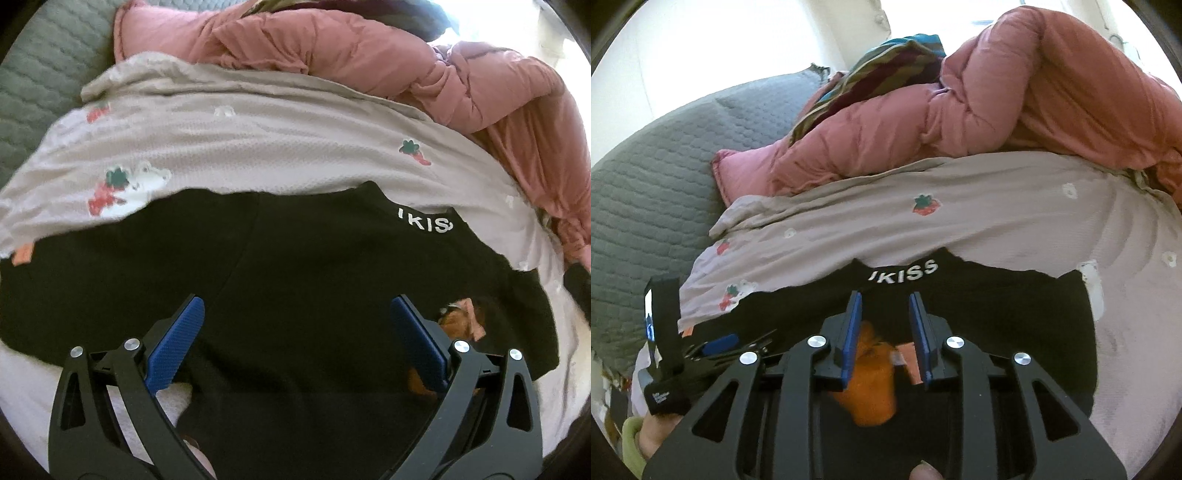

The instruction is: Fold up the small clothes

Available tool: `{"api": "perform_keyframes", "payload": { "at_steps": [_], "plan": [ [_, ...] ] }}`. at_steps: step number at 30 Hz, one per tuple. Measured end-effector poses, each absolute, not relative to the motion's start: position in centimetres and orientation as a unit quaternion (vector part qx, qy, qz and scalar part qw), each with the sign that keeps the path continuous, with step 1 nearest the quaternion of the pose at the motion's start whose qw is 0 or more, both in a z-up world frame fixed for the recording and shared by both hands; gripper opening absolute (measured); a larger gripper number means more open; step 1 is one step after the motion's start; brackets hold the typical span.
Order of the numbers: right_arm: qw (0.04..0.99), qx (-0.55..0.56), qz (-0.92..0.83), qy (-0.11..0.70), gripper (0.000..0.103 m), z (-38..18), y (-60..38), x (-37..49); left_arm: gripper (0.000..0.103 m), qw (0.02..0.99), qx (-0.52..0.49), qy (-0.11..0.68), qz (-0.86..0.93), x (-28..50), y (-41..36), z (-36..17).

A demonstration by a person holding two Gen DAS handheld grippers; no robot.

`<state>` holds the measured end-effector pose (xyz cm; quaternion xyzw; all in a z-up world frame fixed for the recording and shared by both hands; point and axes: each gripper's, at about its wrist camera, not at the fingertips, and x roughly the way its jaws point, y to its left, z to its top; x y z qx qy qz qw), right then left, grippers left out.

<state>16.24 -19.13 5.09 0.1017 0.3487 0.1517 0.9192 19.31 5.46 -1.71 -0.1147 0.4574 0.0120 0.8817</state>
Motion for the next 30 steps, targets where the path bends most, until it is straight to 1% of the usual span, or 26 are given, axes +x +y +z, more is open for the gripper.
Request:
{"api": "perform_keyframes", "payload": {
  "at_steps": [1, 3, 5, 9, 10, 11, 12, 13, 14, 19, 20, 21, 22, 24, 25, 26, 30],
  "plan": [
    [0.919, 0.098, 0.154, 0.35, 0.028, 5.0, -19.0, 16.2, 0.095, 0.88, -0.121, 0.459, 0.008, 19.3, 5.5, -1.8],
    [0.921, 0.086, 0.148, 0.35, 0.036, 4.7, -18.8, 16.0, 0.095, 0.879, -0.127, 0.461, 0.0, 19.4, 5.5, -2.0],
    [0.922, 0.079, 0.143, 0.352, 0.038, 4.3, -19.0, 15.8, 0.095, 0.875, -0.131, 0.465, -0.015, 19.3, 5.3, -2.1],
    [0.925, 0.065, 0.118, 0.356, 0.046, 3.3, -20.0, 15.4, 0.093, 0.858, -0.155, 0.486, -0.062, 19.2, 4.4, -2.9],
    [0.925, 0.066, 0.113, 0.358, 0.046, 3.0, -20.4, 15.3, 0.089, 0.853, -0.161, 0.491, -0.078, 19.1, 3.9, -3.0],
    [0.925, 0.067, 0.105, 0.36, 0.046, 2.7, -21.0, 15.2, 0.082, 0.849, -0.162, 0.495, -0.092, 19.0, 3.4, -3.2],
    [0.924, 0.07, 0.098, 0.362, 0.046, 2.4, -21.6, 15.1, 0.078, 0.845, -0.159, 0.5, -0.102, 18.9, 2.8, -3.4],
    [0.924, 0.073, 0.093, 0.364, 0.046, 2.2, -22.0, 15.0, 0.07, 0.843, -0.157, 0.503, -0.108, 18.9, 2.4, -3.6],
    [0.923, 0.076, 0.088, 0.366, 0.046, 2.0, -22.5, 14.9, 0.066, 0.84, -0.155, 0.507, -0.114, 18.8, 2.0, -3.9],
    [0.924, 0.081, 0.073, 0.367, 0.046, 1.7, -24.0, 14.5, 0.057, 0.837, -0.137, 0.518, -0.115, 18.4, 0.1, -5.3],
    [0.924, 0.081, 0.071, 0.367, 0.046, 1.6, -24.2, 14.4, 0.048, 0.84, -0.131, 0.514, -0.115, 18.2, -0.2, -5.3],
    [0.924, 0.083, 0.069, 0.366, 0.046, 1.6, -24.3, 14.4, 0.042, 0.844, -0.125, 0.509, -0.116, 18.1, -0.6, -5.2],
    [0.924, 0.084, 0.069, 0.366, 0.046, 1.5, -24.5, 14.3, 0.028, 0.85, -0.113, 0.501, -0.118, 17.8, -1.2, -5.1],
    [0.924, 0.087, 0.067, 0.366, 0.046, 1.4, -24.6, 14.4, 0.022, 0.86, -0.084, 0.492, -0.109, 17.7, -2.1, -5.1],
    [0.924, 0.087, 0.067, 0.366, 0.046, 1.4, -24.7, 14.4, 0.013, 0.865, -0.073, 0.487, -0.099, 17.6, -2.2, -5.2],
    [0.924, 0.089, 0.065, 0.365, 0.046, 1.4, -24.9, 14.3, 0.001, 0.867, -0.069, 0.485, -0.092, 17.7, -2.0, -5.2],
    [0.925, 0.092, 0.058, 0.364, 0.046, 1.5, -25.5, 14.3, 0.0, 0.875, -0.085, 0.466, -0.099, 17.6, -0.8, -4.3]
  ]
}}
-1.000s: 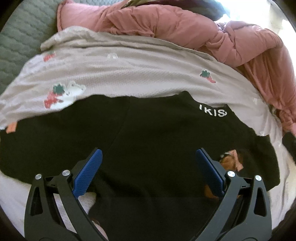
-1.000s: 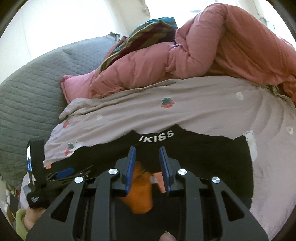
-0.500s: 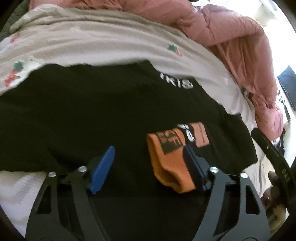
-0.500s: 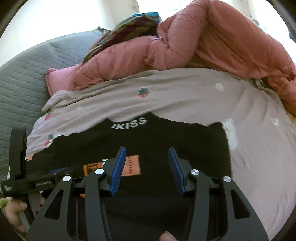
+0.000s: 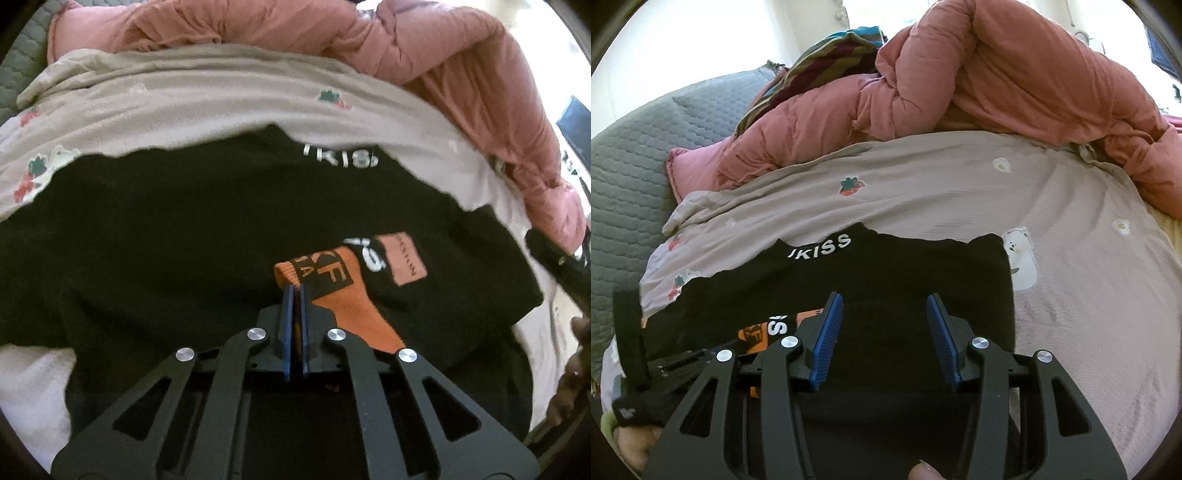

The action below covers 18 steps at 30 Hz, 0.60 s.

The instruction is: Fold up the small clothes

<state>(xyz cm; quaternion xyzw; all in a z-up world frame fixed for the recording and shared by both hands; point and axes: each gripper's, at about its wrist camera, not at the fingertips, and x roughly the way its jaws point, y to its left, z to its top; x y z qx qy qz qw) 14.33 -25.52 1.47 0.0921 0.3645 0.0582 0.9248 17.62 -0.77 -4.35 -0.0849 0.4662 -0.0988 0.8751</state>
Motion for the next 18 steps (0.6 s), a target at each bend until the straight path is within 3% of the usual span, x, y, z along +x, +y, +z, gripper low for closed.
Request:
{"api": "perform_keyframes", "payload": {
  "at_steps": [18],
  "plan": [
    [0.924, 0.095, 0.053, 0.367, 0.046, 1.3, -26.3, 14.1, 0.0, 0.92, -0.093, 0.378, -0.046, 17.7, 5.1, 1.2]
  ]
}}
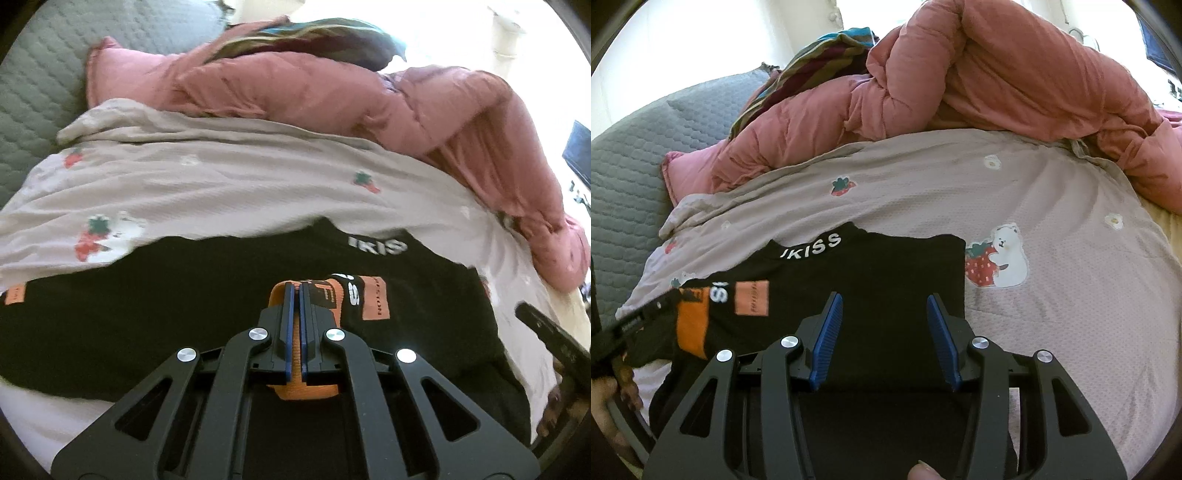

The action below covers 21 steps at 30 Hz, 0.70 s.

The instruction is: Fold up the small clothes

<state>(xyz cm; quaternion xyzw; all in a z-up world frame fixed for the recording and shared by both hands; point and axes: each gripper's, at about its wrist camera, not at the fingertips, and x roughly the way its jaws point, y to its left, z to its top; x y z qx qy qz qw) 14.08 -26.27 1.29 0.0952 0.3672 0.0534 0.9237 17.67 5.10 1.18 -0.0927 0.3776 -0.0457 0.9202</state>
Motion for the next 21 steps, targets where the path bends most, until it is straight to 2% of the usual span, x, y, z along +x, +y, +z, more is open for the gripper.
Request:
{"api": "perform_keyframes", "payload": {
  "at_steps": [10, 18, 21],
  "plan": [
    [0.916, 0.083, 0.06, 0.387, 0.046, 0.2, -25.2, 14.4, 0.0, 0.917, -0.083, 0.391, -0.002, 18.2, 6.8, 0.6],
    [0.908, 0.059, 0.073, 0.409, 0.049, -1.2, -24.1, 15.0, 0.014, 0.916, -0.067, 0.395, -0.007, 17.7, 6.2, 0.8],
    [0.903, 0.046, 0.078, 0.42, 0.052, -1.9, -23.6, 15.4, 0.023, 0.91, -0.045, 0.411, -0.011, 18.0, 5.3, -0.1]
  ]
}}
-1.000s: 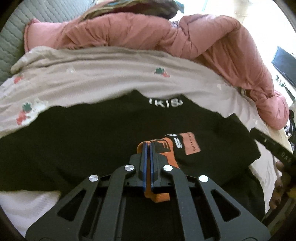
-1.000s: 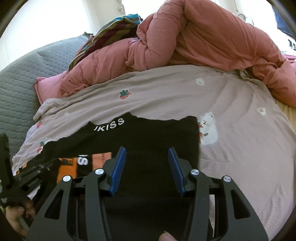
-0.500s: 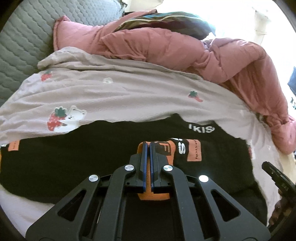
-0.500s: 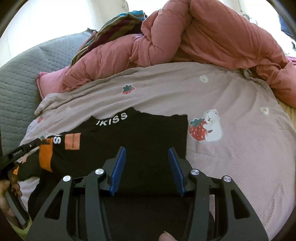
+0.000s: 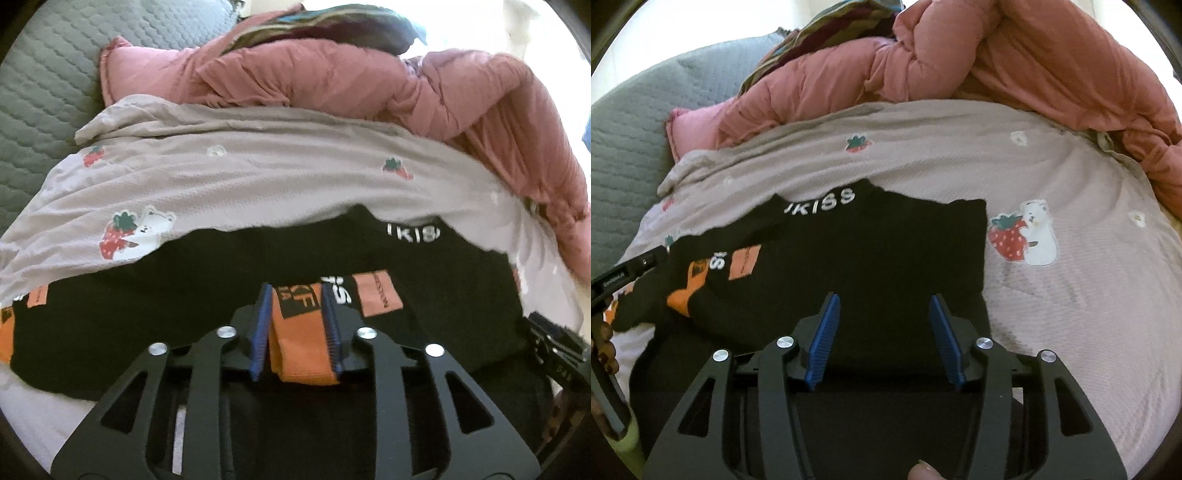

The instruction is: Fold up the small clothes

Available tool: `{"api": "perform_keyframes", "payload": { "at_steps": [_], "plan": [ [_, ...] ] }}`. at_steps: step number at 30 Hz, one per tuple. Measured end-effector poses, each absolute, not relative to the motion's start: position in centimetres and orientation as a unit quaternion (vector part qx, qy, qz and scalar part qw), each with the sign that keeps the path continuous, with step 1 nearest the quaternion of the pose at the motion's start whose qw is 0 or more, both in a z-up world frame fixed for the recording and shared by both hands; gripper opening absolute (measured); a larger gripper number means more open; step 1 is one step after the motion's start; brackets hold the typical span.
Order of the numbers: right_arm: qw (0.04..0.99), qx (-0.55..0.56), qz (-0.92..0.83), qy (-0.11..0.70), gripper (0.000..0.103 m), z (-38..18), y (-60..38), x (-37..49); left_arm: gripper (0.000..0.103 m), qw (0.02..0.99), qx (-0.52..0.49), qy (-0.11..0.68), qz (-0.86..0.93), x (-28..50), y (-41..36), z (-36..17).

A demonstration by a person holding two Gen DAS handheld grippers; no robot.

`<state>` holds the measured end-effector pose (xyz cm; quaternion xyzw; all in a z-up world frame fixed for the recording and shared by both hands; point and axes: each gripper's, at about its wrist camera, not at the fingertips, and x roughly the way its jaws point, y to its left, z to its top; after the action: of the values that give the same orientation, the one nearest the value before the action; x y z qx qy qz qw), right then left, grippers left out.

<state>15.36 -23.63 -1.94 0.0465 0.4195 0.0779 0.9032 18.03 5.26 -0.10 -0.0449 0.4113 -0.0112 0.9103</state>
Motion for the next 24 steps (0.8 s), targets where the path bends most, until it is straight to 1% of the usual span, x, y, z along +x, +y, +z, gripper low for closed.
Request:
{"api": "perform_keyframes", "payload": {
  "at_steps": [1, 2, 8, 14, 16, 19, 23, 24],
  "plan": [
    [0.901, 0.045, 0.077, 0.425, 0.052, -2.2, -23.6, 15.5, 0.027, 0.908, -0.04, 0.416, -0.012, 18.1, 5.0, -0.4],
    [0.897, 0.043, 0.077, 0.432, 0.052, -2.6, -23.5, 15.7, 0.028, 0.905, -0.036, 0.423, -0.014, 18.3, 4.8, -0.8],
    [0.88, 0.036, 0.059, 0.469, 0.052, -4.8, -23.8, 16.6, 0.029, 0.887, -0.014, 0.462, -0.007, 19.1, 4.4, -3.7],
    [0.876, 0.038, 0.056, 0.478, 0.052, -5.3, -24.0, 16.6, 0.031, 0.883, -0.015, 0.47, -0.003, 19.1, 4.6, -4.3],
    [0.877, 0.041, 0.06, 0.475, 0.057, -5.1, -24.0, 16.5, 0.032, 0.884, -0.017, 0.468, -0.003, 19.1, 4.6, -4.1],
    [0.88, 0.041, 0.065, 0.468, 0.06, -4.5, -23.8, 16.1, 0.038, 0.887, -0.019, 0.461, -0.002, 18.9, 4.6, -3.7],
    [0.888, 0.037, 0.076, 0.452, 0.072, -3.3, -23.4, 15.5, 0.047, 0.893, -0.018, 0.45, 0.001, 18.3, 4.9, -2.9],
    [0.89, 0.036, 0.078, 0.448, 0.075, -3.0, -23.3, 15.4, 0.047, 0.894, -0.018, 0.447, 0.003, 18.1, 5.0, -2.7]
  ]
}}
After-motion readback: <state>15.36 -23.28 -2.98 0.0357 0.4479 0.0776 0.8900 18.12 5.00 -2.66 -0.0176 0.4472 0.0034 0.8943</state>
